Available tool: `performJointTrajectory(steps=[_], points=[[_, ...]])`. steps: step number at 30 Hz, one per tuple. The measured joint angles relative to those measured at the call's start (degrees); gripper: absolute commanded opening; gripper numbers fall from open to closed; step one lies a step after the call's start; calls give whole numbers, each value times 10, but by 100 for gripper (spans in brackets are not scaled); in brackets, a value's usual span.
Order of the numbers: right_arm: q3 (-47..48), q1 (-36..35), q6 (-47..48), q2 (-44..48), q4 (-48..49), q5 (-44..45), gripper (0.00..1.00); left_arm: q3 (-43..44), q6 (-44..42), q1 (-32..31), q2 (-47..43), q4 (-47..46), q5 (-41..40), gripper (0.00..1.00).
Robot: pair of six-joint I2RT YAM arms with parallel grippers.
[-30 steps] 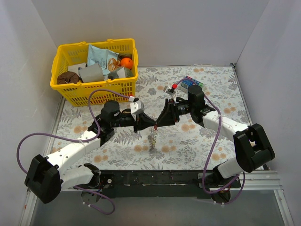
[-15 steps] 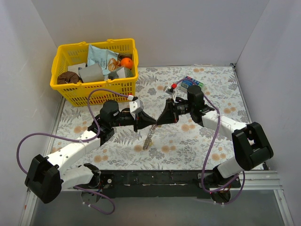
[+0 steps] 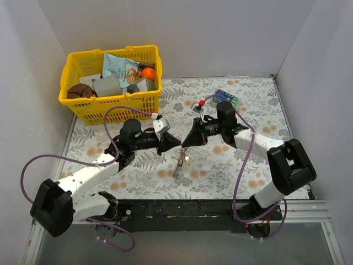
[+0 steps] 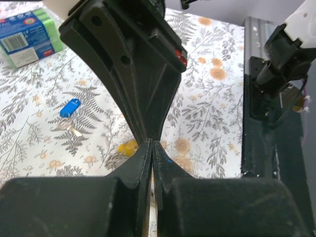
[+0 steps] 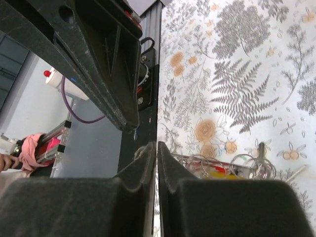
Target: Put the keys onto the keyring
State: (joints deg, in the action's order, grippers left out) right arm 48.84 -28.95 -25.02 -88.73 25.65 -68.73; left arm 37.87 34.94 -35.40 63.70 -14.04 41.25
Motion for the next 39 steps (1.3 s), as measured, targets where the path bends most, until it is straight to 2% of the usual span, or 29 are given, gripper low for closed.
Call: performJointTrajectory(steps=[3,5,7,13,15,20,30,39], points=[[-11,7,21,0,-24,19,36,-2,-2,0,15,1,-10,0],[-24,19,31,5,-36,31,43,-8,-2,0,26,1,-16,0],[-42,40,39,18,-49,42,45,-15,-1,0,35,1,-19,0],[-56,72,70,48,-85,61,45,-27,0,0,50,-7,-32,0],[-56,71,83,51,-103,70,46,-27,0,0,59,-12,-33,7],[-70,77,103,66,-152,124,44,-13,15,0,120,-14,-24,10],[-97,136,107,104,-259,259,45,100,26,-33,321,64,-11,0],[-120,162,106,105,-303,306,45,141,-6,-61,393,141,3,0]])
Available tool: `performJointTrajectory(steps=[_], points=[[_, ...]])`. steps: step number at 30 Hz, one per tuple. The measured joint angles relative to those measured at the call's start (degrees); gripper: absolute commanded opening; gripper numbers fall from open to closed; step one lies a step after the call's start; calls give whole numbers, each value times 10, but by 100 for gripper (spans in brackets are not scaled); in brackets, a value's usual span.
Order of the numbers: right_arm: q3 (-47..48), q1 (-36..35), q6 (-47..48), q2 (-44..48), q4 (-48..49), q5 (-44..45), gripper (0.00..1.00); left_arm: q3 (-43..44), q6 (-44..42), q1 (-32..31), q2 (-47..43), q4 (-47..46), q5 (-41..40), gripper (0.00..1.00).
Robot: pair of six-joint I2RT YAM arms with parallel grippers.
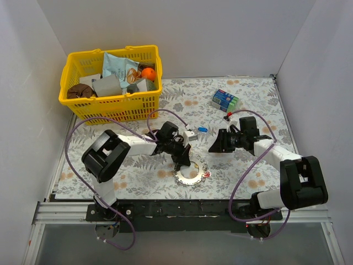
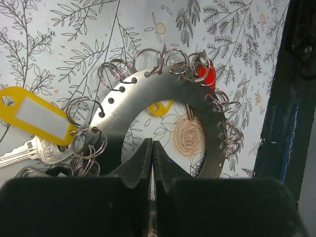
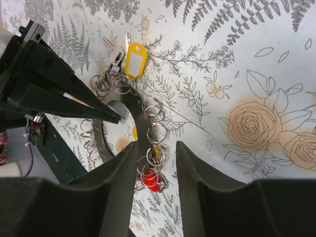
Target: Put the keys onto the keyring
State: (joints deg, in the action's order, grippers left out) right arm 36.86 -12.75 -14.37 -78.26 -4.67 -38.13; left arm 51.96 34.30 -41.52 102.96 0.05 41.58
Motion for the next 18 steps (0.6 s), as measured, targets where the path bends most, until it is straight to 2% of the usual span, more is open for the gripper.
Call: performJointTrajectory(steps=[10,18], points=[[-3,0,1,-16,-17,4,44,66,45,-3,74,19,9,0],[-3,0,10,-24,-19,-4,45,78,109,13,83,10,-20,0]])
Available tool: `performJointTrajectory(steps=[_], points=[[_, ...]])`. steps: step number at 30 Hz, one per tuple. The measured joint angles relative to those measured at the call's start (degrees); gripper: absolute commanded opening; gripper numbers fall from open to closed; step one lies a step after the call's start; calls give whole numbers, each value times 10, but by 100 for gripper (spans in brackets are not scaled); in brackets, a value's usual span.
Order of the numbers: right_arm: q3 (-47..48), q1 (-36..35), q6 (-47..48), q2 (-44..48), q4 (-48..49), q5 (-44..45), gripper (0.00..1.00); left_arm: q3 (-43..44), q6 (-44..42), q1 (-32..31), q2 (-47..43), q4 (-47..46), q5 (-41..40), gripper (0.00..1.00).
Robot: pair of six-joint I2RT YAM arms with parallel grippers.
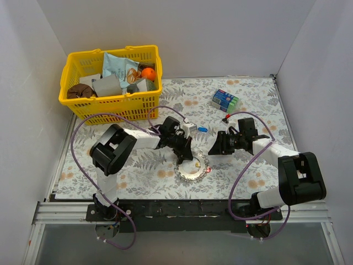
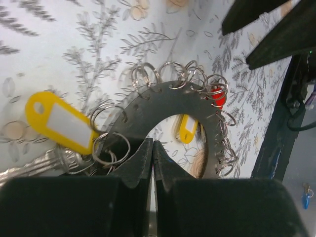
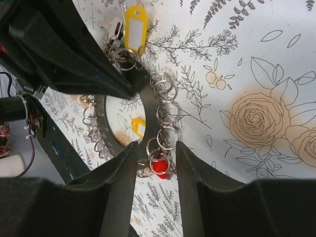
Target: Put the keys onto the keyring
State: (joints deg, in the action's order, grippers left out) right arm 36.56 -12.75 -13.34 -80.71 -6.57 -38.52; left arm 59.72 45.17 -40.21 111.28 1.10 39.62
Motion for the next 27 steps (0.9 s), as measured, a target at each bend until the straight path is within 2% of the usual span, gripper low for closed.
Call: performJointTrajectory(steps=[10,27], points=[[0,0,15,0,-7,-7,45,-26,48,63,-19,-12,-32,0],[0,-13,36,9,-22,-8,46,-24,89,68,-35,30,-78,0]])
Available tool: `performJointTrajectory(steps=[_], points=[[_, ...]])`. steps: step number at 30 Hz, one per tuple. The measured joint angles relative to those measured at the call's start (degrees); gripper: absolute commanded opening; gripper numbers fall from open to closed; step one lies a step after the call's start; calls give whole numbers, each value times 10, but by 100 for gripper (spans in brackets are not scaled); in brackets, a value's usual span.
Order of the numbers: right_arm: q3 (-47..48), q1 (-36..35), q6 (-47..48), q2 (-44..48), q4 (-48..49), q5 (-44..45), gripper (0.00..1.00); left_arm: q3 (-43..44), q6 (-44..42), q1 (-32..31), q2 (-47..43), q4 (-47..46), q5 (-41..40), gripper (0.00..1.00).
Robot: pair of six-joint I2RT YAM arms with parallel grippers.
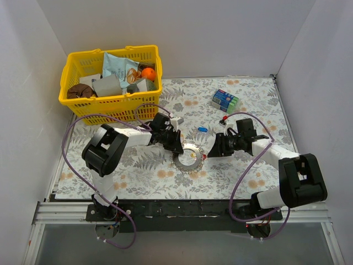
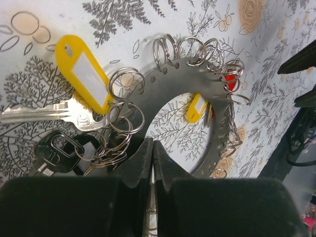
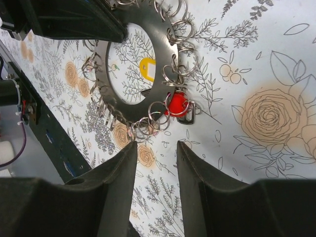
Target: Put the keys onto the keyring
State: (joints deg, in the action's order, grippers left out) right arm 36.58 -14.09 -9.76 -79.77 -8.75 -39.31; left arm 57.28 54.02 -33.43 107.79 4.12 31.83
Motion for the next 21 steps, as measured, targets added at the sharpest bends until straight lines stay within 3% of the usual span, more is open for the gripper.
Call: performJointTrajectory(steps=[12,19,21], points=[[13,-74,10,2,-19,45,48,0,64,9,-22,77,-32,0],[31,-103,20,2,-20,84,66,-2,52,10,-34,98,-41,9],[31,-112,24,2,-21,95,66,-2,42,10,-39,106,-45,14]])
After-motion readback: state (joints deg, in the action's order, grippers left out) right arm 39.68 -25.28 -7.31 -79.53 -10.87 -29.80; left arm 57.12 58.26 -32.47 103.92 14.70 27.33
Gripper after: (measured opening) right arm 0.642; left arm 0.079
